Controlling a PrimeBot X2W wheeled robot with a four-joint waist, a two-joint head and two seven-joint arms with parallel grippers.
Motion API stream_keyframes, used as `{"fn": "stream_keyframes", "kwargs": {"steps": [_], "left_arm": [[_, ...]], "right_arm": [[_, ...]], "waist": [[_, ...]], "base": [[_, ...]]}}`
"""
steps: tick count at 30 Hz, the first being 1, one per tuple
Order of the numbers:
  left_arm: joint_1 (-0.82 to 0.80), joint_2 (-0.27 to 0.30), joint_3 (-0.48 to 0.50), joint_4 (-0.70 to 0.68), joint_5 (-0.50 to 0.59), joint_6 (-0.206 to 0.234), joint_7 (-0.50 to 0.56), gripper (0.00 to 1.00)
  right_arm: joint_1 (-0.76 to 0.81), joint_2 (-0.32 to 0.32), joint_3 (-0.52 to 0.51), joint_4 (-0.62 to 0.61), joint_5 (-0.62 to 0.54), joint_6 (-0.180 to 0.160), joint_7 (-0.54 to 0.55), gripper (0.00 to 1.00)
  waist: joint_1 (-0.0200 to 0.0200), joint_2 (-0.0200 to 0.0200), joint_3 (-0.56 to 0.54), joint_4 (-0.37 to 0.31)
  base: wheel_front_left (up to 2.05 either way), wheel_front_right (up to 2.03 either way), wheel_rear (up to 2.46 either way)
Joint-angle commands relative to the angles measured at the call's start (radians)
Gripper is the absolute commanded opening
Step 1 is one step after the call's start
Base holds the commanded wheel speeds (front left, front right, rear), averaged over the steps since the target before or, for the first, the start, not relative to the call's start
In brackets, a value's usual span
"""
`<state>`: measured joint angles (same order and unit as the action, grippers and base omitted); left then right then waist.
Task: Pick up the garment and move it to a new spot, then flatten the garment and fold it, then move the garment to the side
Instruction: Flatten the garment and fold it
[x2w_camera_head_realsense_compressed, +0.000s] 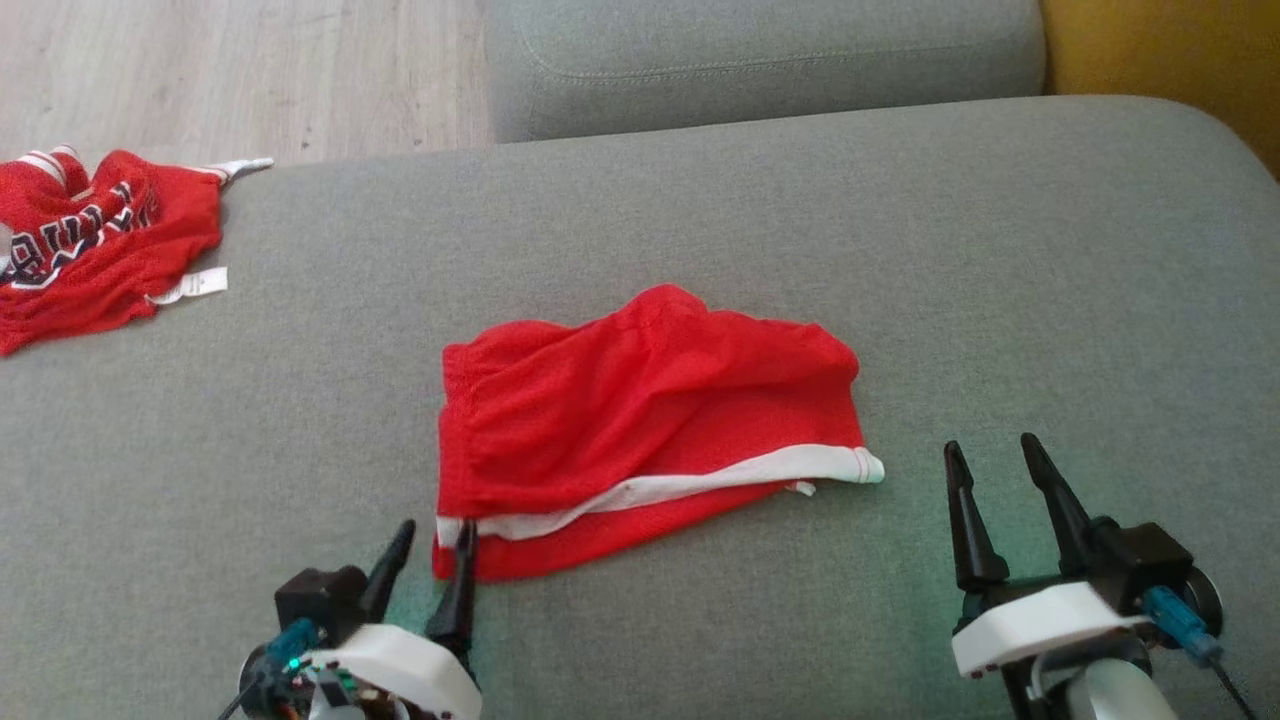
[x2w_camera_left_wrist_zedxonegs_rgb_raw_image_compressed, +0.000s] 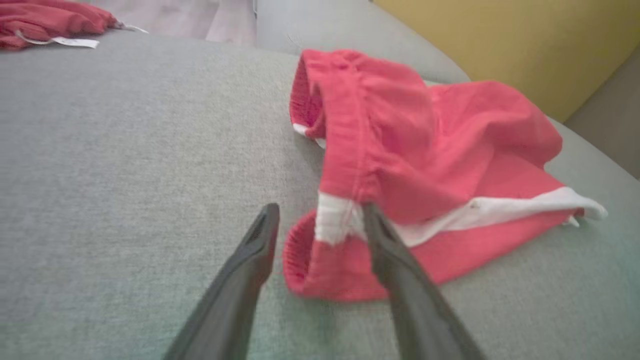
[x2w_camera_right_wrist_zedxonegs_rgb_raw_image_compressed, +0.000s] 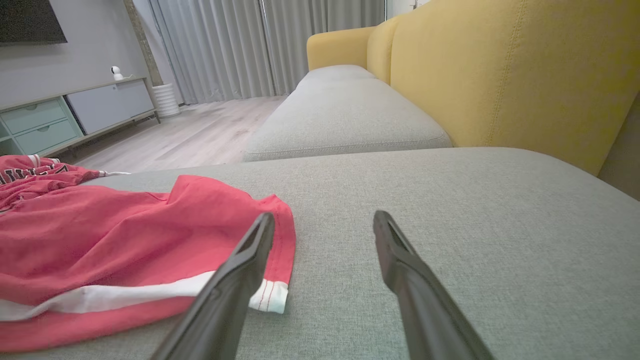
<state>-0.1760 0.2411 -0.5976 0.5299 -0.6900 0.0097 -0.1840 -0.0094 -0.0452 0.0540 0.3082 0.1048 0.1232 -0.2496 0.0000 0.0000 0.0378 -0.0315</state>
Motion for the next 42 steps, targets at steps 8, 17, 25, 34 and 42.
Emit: {"fn": "stream_keyframes", "kwargs": {"steps": [8, 17, 25, 34, 42], "left_arm": [[-0.02, -0.013, 0.083, -0.042, 0.011, 0.016, -0.069, 1.0], [0.018, -0.04, 0.162, -0.157, 0.079, 0.041, -0.077, 1.0], [0.124, -0.071, 0.241, -0.218, 0.146, 0.037, -0.078, 1.0], [0.143, -0.077, 0.266, -0.205, 0.178, 0.028, -0.078, 1.0], [0.14, -0.079, 0.273, -0.205, 0.192, 0.024, -0.078, 1.0]], "right_arm": [[-0.026, -0.005, 0.01, -0.021, -0.008, 0.008, -0.012, 1.0], [-0.019, -0.005, 0.002, -0.036, -0.005, 0.008, -0.012, 1.0], [-0.004, -0.005, 0.001, -0.025, 0.01, 0.008, -0.012, 1.0], [-0.006, -0.005, 0.01, 0.006, 0.02, 0.008, -0.012, 1.0], [-0.015, -0.005, 0.015, 0.025, 0.023, 0.008, -0.012, 1.0]], "waist": [[0.0, 0.0, -0.041, 0.004], [0.0, 0.0, -0.085, 0.027], [0.0, 0.0, -0.109, 0.052], [0.0, 0.0, -0.109, 0.066], [0.0, 0.0, -0.106, 0.069]], "base": [[0.0, 0.0, 0.0], [0.0, 0.0, 0.0], [0.0, 0.0, 0.0], [0.0, 0.0, 0.0], [0.0, 0.0, 0.0]]}}
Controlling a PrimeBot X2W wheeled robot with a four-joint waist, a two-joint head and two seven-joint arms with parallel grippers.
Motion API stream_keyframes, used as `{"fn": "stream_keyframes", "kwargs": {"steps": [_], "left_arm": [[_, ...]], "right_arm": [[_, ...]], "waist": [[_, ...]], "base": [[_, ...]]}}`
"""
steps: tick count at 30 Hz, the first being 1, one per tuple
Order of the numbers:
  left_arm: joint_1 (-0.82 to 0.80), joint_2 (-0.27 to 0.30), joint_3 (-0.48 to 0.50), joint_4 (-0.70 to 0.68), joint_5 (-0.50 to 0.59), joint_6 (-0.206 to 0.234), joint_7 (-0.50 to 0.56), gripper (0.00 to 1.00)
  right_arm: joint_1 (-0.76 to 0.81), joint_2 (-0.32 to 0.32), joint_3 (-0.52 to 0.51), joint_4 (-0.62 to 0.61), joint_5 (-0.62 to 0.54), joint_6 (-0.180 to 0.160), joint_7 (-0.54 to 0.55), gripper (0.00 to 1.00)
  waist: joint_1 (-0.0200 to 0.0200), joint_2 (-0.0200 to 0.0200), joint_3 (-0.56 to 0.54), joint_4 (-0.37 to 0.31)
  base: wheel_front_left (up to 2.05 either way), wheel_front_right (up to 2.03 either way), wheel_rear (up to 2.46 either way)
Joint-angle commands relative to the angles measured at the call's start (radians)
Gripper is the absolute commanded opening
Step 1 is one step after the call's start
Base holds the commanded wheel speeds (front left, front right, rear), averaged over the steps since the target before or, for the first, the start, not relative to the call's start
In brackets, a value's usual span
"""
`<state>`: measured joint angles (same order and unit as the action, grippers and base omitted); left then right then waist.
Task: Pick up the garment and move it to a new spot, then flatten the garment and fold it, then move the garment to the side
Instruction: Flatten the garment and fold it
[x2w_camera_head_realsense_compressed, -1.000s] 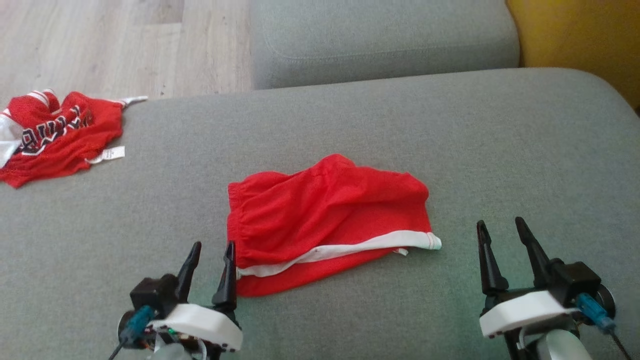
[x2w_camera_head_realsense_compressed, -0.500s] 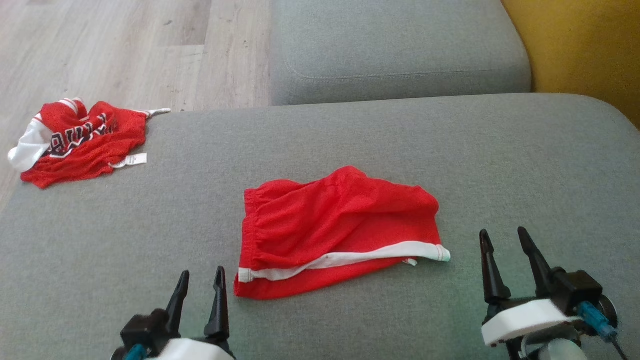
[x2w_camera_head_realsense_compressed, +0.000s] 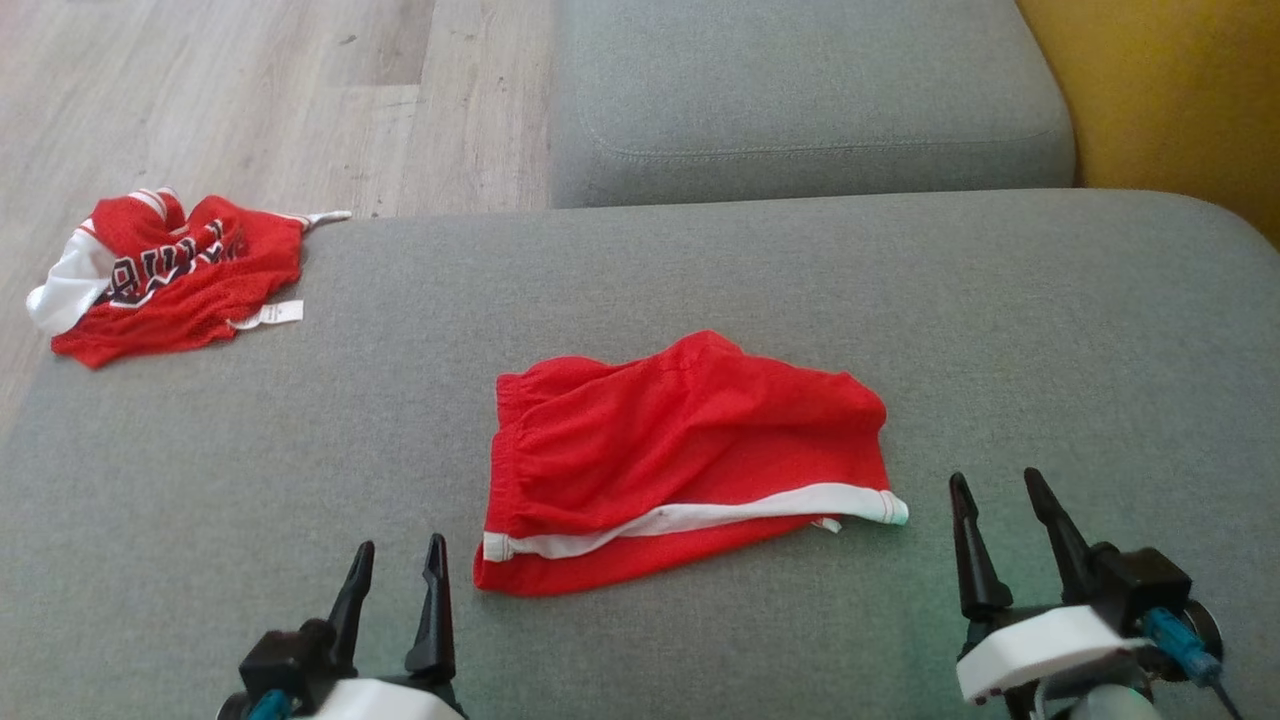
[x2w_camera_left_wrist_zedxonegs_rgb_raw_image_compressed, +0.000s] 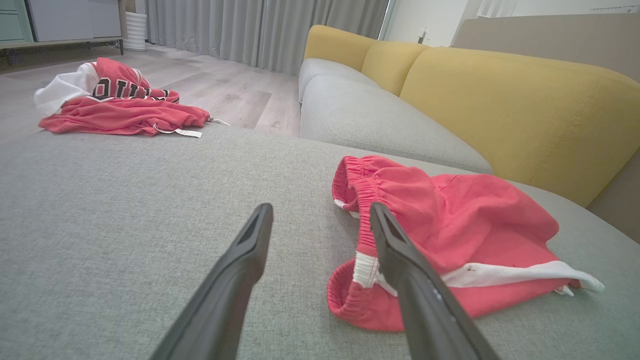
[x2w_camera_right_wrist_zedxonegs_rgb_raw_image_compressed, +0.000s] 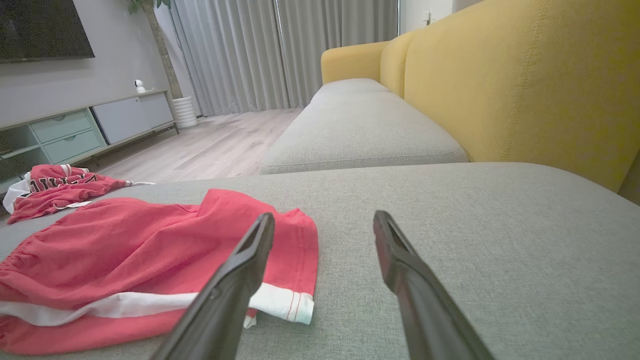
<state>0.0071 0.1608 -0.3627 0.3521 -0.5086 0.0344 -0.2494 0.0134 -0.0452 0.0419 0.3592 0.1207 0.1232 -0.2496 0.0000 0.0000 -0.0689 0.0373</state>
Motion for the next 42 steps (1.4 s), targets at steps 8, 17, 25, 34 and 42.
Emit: {"fn": "stream_keyframes", "kwargs": {"steps": [8, 17, 25, 34, 42], "left_arm": [[-0.053, -0.003, 0.016, -0.032, 0.024, -0.012, -0.003, 1.0], [-0.134, -0.03, -0.073, 0.069, 0.027, -0.065, 0.12, 1.0], [-0.207, -0.033, -0.062, 0.196, 0.013, -0.068, 0.129, 1.0], [-0.243, -0.039, -0.046, 0.284, 0.0, -0.057, 0.09, 1.0], [-0.262, -0.055, -0.084, 0.323, 0.003, -0.088, 0.092, 0.36]], "right_arm": [[-0.043, -0.005, 0.032, -0.021, 0.005, 0.008, -0.012, 1.0], [-0.058, -0.005, 0.054, -0.012, 0.004, 0.008, -0.012, 1.0], [-0.062, -0.005, 0.059, -0.004, -0.002, 0.008, -0.012, 1.0], [-0.061, -0.005, 0.064, -0.003, -0.004, 0.008, -0.012, 1.0], [-0.058, -0.005, 0.073, 0.002, -0.005, 0.008, -0.012, 1.0]], "waist": [[0.0, 0.0, 0.011, -0.002], [0.0, 0.0, 0.047, -0.031], [0.0, 0.0, 0.066, -0.068], [0.0, 0.0, 0.075, -0.084], [0.0, 0.0, 0.078, -0.084]], "base": [[0.0, 0.0, 0.0], [0.0, 0.0, 0.0], [0.0, 0.0, 0.0], [0.0, 0.0, 0.0], [0.0, 0.0, 0.0]]}}
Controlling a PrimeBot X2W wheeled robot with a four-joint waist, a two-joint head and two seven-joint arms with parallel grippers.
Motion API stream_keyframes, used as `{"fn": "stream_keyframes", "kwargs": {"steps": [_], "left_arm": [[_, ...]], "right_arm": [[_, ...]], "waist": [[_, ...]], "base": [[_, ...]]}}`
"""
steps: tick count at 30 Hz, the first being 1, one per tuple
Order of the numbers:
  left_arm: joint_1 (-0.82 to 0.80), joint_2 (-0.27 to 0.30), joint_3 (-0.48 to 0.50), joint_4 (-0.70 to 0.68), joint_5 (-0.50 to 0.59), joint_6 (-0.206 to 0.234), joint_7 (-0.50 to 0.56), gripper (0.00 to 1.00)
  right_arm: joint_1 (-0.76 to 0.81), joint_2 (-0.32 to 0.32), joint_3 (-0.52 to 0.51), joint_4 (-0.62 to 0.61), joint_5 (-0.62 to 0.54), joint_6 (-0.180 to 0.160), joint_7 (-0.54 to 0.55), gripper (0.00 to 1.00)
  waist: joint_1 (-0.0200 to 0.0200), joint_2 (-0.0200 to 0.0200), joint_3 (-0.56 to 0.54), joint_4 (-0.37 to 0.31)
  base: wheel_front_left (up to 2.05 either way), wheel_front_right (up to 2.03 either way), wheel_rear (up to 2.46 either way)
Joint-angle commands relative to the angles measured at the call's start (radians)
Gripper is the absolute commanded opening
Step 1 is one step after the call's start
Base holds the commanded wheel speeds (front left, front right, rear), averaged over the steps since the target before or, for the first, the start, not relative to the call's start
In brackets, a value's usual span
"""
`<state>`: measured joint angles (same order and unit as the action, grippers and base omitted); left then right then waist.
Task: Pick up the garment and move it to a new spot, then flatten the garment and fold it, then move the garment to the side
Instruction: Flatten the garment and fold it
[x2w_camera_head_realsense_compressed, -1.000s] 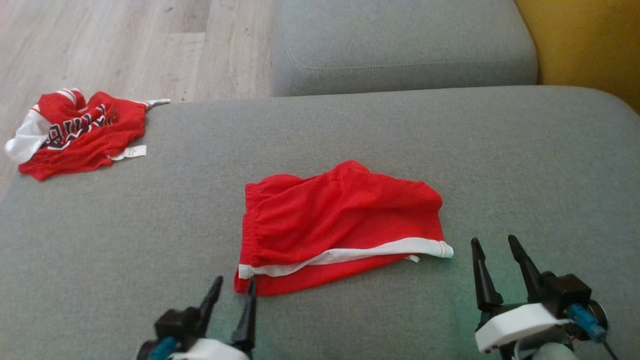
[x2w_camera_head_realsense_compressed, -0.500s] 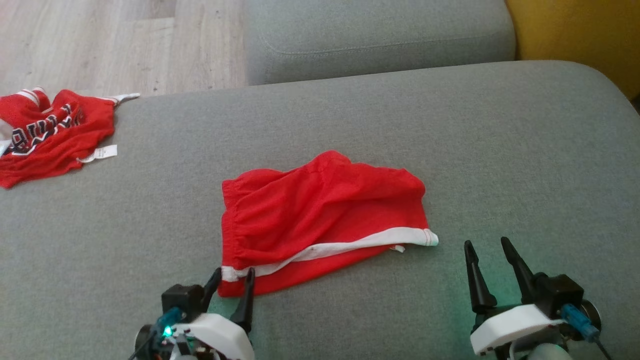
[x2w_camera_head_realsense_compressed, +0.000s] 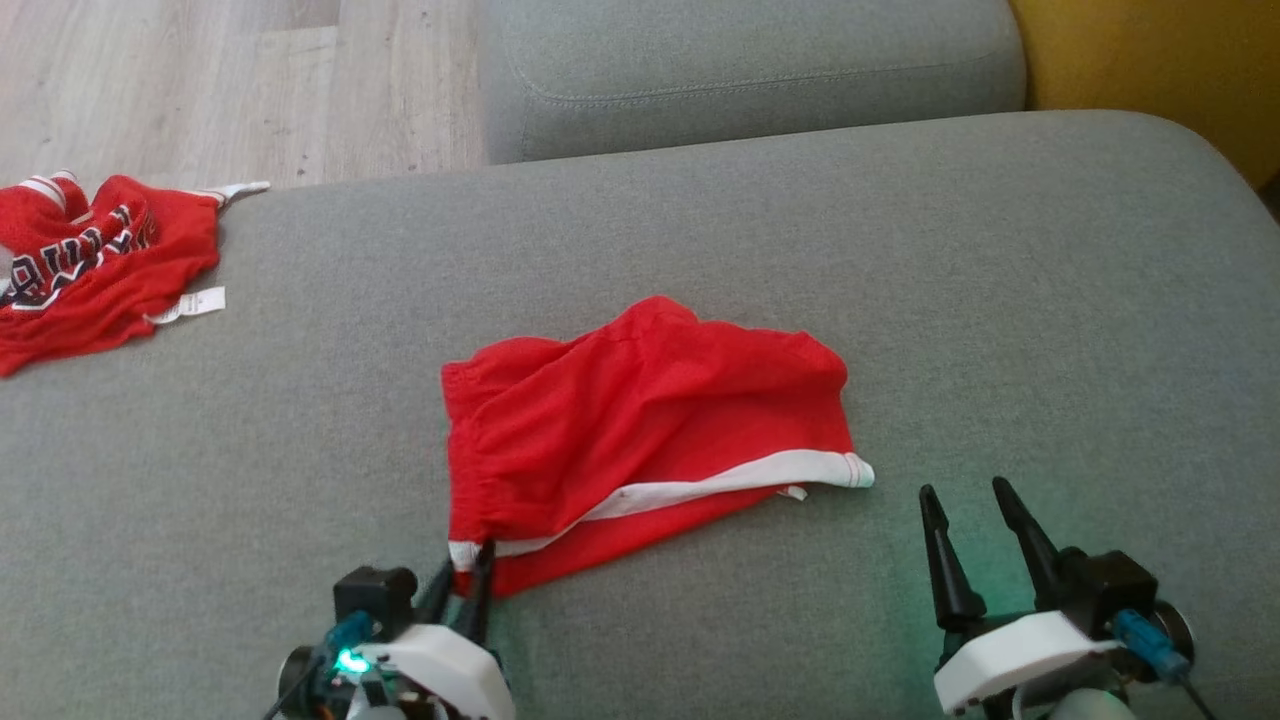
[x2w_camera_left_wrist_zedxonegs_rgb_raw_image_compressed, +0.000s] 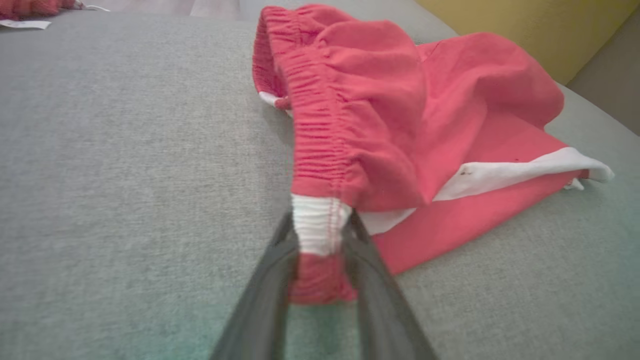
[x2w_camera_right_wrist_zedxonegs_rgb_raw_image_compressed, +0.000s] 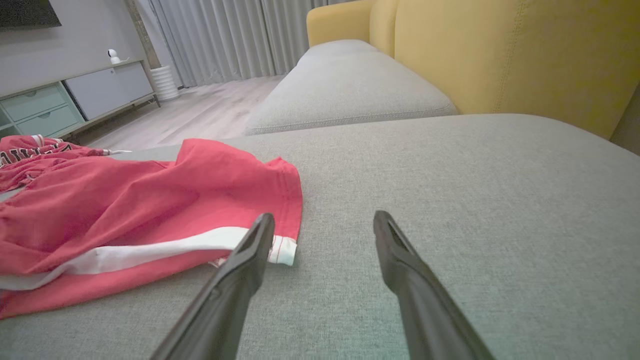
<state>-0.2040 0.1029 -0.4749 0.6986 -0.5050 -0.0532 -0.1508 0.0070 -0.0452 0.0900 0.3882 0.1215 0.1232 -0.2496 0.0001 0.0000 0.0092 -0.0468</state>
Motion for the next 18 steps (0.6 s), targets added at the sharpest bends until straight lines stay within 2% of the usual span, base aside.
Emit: {"fn": "stream_keyframes", "kwargs": {"steps": [1, 2, 3, 18], "left_arm": [[-0.054, 0.0, 0.025, -0.021, 0.0, -0.002, -0.011, 0.2], [-0.058, -0.002, 0.023, -0.02, -0.001, -0.003, -0.016, 0.02], [-0.061, -0.004, 0.023, -0.018, -0.002, -0.004, -0.022, 0.0], [-0.082, -0.005, 0.022, -0.056, -0.007, 0.003, -0.065, 0.0]], "right_arm": [[-0.051, -0.005, 0.027, -0.022, -0.007, 0.008, -0.012, 1.0], [-0.052, -0.005, 0.029, -0.017, -0.008, 0.008, -0.012, 1.0], [-0.054, -0.005, 0.031, -0.012, -0.009, 0.008, -0.012, 1.0], [-0.223, -0.005, 0.057, 0.195, -0.015, 0.008, 0.091, 1.0]], "waist": [[-0.0001, 0.0, 0.001, 0.001], [-0.0001, 0.0, 0.002, 0.001], [-0.0001, 0.0, 0.003, 0.002], [-0.0001, 0.0, 0.055, 0.039]], "base": [[0.0, 0.0, 0.0], [0.0, 0.0, 0.0], [0.0, 0.0, 0.0], [0.0, 0.0, 0.0]]}}
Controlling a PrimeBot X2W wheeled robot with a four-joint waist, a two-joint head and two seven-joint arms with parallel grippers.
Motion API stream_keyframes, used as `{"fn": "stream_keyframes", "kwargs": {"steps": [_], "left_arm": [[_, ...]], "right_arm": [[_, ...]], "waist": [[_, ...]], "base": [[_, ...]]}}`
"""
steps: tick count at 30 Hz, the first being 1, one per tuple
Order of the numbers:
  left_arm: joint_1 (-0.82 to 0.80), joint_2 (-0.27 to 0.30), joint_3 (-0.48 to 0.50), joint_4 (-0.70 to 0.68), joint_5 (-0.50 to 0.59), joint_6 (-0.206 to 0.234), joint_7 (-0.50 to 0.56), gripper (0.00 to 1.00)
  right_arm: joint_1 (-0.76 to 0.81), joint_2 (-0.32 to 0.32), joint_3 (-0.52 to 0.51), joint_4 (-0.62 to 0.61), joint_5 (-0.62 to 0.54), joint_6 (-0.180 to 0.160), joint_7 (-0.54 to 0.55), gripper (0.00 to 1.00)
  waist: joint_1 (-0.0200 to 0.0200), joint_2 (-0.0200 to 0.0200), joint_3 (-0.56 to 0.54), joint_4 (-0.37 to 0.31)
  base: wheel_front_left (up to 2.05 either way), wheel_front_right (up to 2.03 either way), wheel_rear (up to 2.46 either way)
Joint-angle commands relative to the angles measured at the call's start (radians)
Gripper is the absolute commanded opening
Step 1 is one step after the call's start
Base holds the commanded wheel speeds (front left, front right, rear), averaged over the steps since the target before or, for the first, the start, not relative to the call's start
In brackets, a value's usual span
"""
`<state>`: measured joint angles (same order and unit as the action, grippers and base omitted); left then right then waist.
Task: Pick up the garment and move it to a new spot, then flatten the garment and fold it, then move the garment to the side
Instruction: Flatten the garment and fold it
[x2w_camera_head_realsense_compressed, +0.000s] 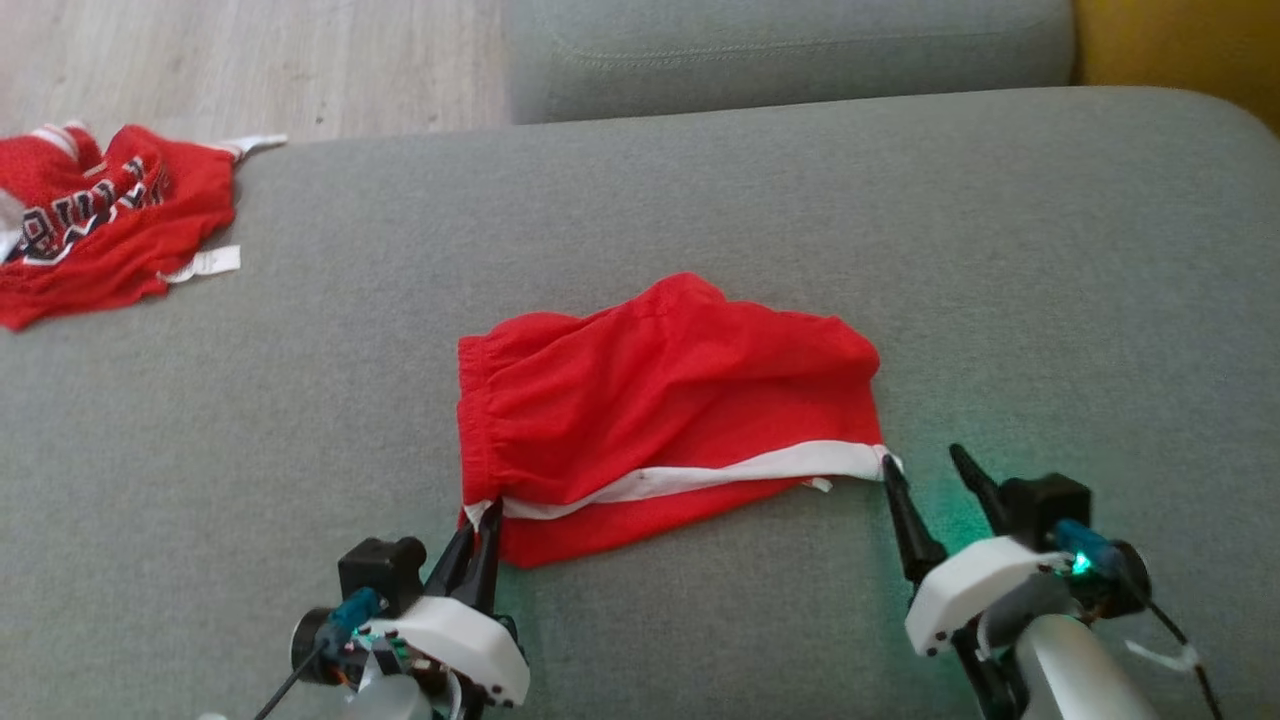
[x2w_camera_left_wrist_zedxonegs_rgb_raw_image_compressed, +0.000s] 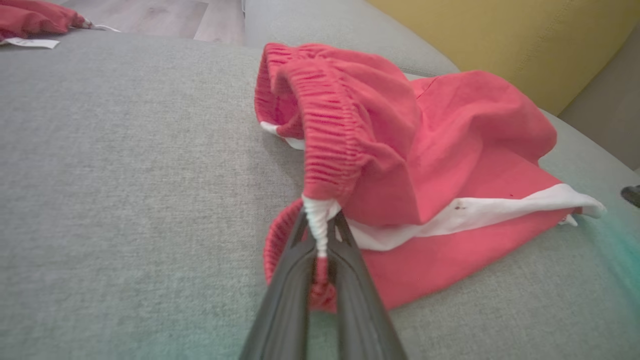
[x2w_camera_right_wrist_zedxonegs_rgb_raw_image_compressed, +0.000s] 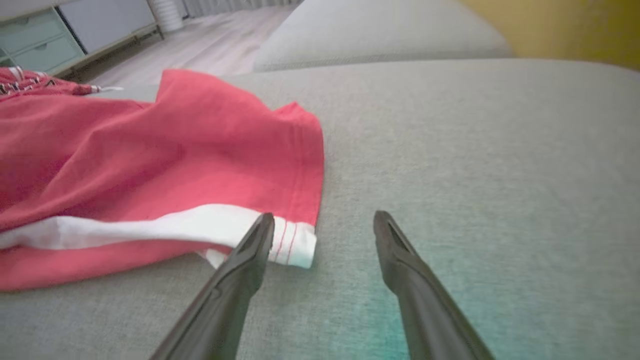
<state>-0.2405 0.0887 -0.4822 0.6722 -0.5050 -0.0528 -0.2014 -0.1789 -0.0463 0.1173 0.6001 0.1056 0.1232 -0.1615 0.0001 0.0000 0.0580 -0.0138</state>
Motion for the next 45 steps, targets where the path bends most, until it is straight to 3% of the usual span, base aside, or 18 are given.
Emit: {"fn": "stream_keyframes", "kwargs": {"steps": [1, 10, 14, 18, 20, 22, 29, 35, 40, 45], "left_arm": [[-0.046, 0.008, 0.027, -0.034, -0.007, 0.003, -0.015, 0.0], [-0.054, 0.013, 0.023, -0.068, -0.011, 0.011, -0.019, 0.0], [-0.057, 0.017, 0.023, -0.076, -0.012, 0.015, -0.02, 0.0], [-0.057, 0.021, 0.021, -0.081, -0.015, 0.016, -0.018, 0.0], [-0.057, 0.022, 0.02, -0.082, -0.017, 0.018, -0.017, 0.0], [-0.057, 0.023, 0.019, -0.085, -0.018, 0.018, -0.017, 0.0], [-0.06, 0.033, 0.032, -0.122, -0.026, 0.015, -0.032, 0.0], [-0.06, 0.049, 0.071, -0.234, -0.079, -0.013, -0.037, 0.0], [-0.066, 0.094, 0.101, -0.416, -0.117, -0.022, 0.005, 0.0], [-0.085, 0.161, 0.141, -0.639, -0.138, -0.01, 0.075, 0.0]], "right_arm": [[-0.048, -0.004, 0.034, 0.001, 0.002, 0.008, 0.01, 1.0], [-0.143, -0.004, 0.076, 0.149, -0.012, 0.008, 0.008, 1.0], [-0.168, -0.004, 0.108, 0.202, -0.001, 0.008, 0.021, 0.51], [-0.189, -0.004, 0.147, 0.247, 0.002, 0.008, 0.038, 0.44], [-0.198, -0.004, 0.161, 0.262, 0.006, 0.008, 0.041, 0.35], [-0.206, -0.004, 0.167, 0.272, 0.014, 0.008, 0.032, 0.0], [-0.226, -0.004, 0.156, 0.259, 0.053, 0.008, -0.028, 0.0], [-0.243, -0.004, 0.153, 0.164, 0.09, 0.008, -0.057, 0.0], [-0.241, -0.004, 0.125, 0.005, 0.093, 0.008, -0.043, 0.0], [-0.215, -0.021, 0.086, -0.25, 0.087, 0.008, 0.018, 0.0]], "waist": [[-0.0001, 0.0, 0.009, 0.01], [-0.0001, 0.0, 0.039, 0.024], [-0.0001, 0.0, 0.045, 0.022], [-0.0001, 0.0, 0.048, 0.02], [-0.0001, 0.0, 0.048, 0.019], [-0.0001, 0.0, 0.046, 0.018], [-0.0001, 0.0, 0.018, 0.012], [-0.0001, 0.0, -0.048, -0.002], [-0.0001, 0.0, -0.097, -0.016], [-0.0001, 0.0, -0.129, -0.031]], "base": [[0.0, 0.0, 0.0], [0.0, 0.0, 0.0], [0.0, 0.0, 0.0], [0.0, 0.0, 0.0], [0.0, 0.0, 0.0], [0.0, 0.0, 0.0], [0.0, 0.0, 0.0], [0.0, 0.0, 0.0], [0.0, 0.0, 0.0], [0.0, 0.0, 0.0]]}}
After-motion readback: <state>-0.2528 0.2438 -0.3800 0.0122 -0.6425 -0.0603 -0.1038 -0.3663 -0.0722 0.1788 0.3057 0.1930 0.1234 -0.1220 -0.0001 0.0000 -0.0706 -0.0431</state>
